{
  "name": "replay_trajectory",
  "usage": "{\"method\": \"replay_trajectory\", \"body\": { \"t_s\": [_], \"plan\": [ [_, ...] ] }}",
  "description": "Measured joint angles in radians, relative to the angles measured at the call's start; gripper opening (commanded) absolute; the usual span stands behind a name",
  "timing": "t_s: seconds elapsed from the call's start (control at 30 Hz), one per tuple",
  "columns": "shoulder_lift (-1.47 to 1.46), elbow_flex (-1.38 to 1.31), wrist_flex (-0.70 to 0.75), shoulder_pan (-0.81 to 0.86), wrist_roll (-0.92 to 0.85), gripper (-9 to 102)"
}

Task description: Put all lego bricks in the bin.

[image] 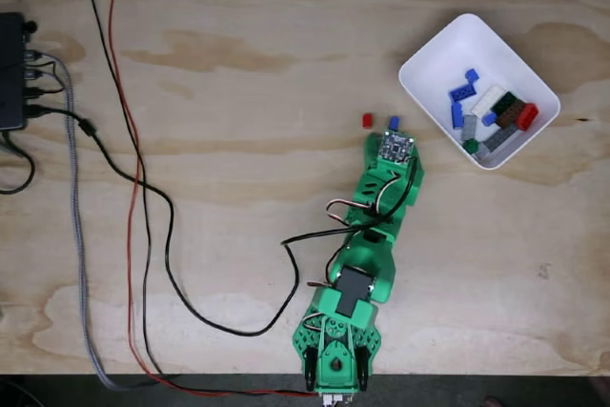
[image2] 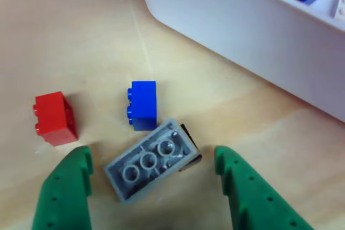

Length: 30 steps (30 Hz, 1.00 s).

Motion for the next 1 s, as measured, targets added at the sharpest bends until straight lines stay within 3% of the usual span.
{"method": "replay_trajectory", "body": {
  "t_s": [0.23, 0.7, 1.0],
  "plan": [
    [-0.014, 0.037, -0.023, -0.009, 0.035, 23],
    [-0.017, 0.038, -0.048, -0.014, 0.055, 0],
    [0.183, 0.101, 0.029, -0.014, 0.153, 0]
  ]
}}
